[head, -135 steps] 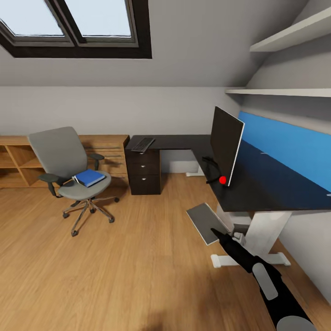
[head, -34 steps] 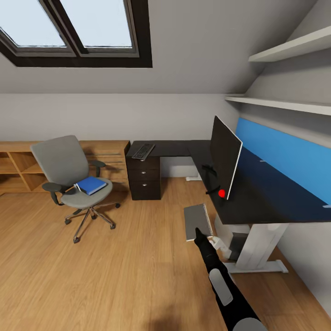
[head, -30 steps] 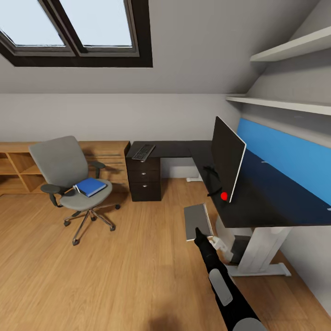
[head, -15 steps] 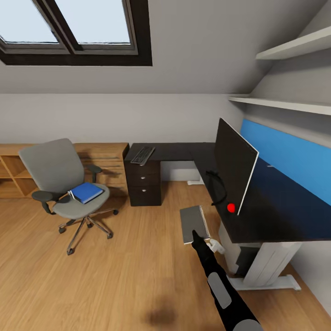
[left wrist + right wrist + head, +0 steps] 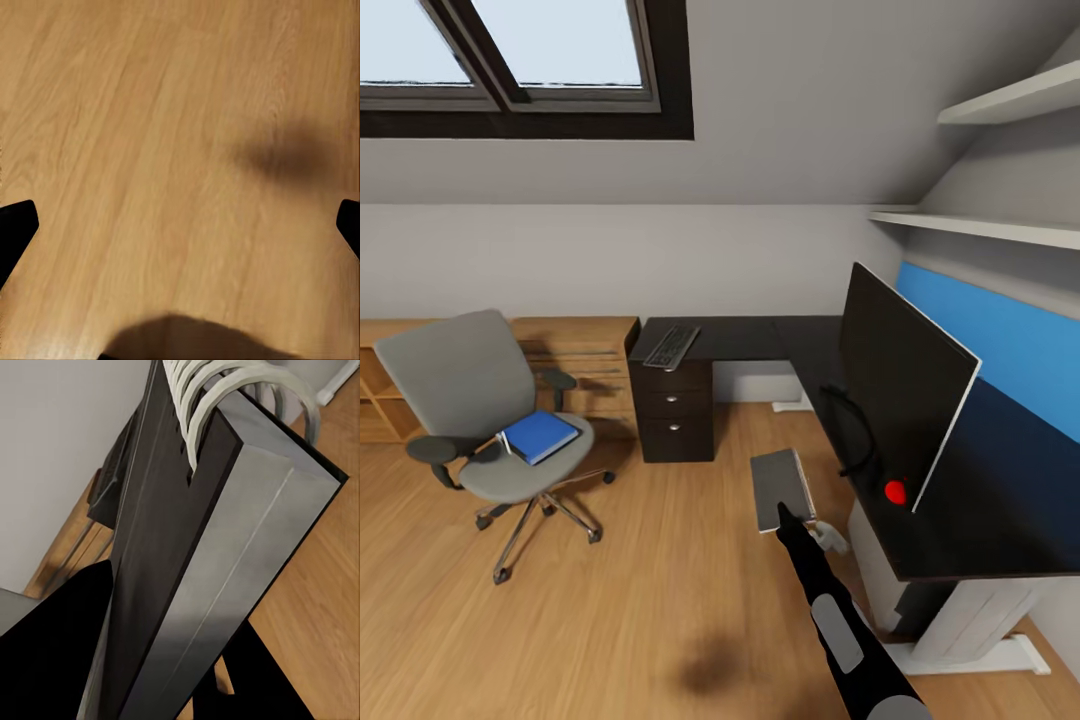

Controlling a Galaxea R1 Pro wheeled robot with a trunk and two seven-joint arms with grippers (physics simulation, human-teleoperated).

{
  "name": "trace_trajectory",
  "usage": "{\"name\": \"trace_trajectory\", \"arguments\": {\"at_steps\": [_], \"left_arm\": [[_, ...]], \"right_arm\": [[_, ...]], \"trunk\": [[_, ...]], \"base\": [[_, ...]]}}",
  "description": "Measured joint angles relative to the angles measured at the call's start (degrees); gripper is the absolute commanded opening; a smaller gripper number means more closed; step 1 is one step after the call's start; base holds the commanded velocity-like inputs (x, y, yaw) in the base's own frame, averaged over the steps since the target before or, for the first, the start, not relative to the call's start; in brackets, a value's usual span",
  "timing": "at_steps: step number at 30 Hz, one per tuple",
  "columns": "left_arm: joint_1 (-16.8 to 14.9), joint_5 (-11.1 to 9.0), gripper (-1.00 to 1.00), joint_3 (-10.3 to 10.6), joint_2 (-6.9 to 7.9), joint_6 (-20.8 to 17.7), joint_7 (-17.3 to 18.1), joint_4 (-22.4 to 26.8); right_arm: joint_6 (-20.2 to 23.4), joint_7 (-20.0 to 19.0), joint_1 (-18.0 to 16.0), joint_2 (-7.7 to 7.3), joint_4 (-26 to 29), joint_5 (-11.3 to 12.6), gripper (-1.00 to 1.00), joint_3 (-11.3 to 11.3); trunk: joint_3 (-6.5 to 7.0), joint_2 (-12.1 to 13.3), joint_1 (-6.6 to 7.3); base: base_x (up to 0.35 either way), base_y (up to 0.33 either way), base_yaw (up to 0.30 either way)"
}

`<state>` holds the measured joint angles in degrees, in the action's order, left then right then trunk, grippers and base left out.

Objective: In the bedroom, organize the workspace by keeping the computer under the desk, ensuring the monitor is on the desk, placing the keyboard on the desk next to the monitor, placing the mouse on the desk next to the keyboard, moving the folder from the swivel chair onto the desk next to the mouse, stacking the notebook on top of the folder with the pen on top of the notebook, and positioning the swivel chair next to the desk.

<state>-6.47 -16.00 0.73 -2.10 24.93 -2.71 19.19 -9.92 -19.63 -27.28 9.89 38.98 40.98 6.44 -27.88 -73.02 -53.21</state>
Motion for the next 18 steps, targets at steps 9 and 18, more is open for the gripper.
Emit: {"name": "trace_trajectory", "arguments": {"at_steps": [9,18], "left_arm": [[0.0,0.0,1.0,0.0,0.0,0.0,0.0,0.0],[0.0,0.0,1.0,0.0,-0.02,0.0,0.0,0.0]], "right_arm": [[0.0,0.0,0.0,-0.02,-0.6,0.0,-1.0,0.0],[-0.1,0.0,0.0,-0.09,-0.7,0.0,-1.0,0.0]], "trunk": [[0.0,0.0,0.0],[0.0,0.0,-0.01]], "base": [[0.289,0.222,0.0],[0.241,0.101,0.0]]}}
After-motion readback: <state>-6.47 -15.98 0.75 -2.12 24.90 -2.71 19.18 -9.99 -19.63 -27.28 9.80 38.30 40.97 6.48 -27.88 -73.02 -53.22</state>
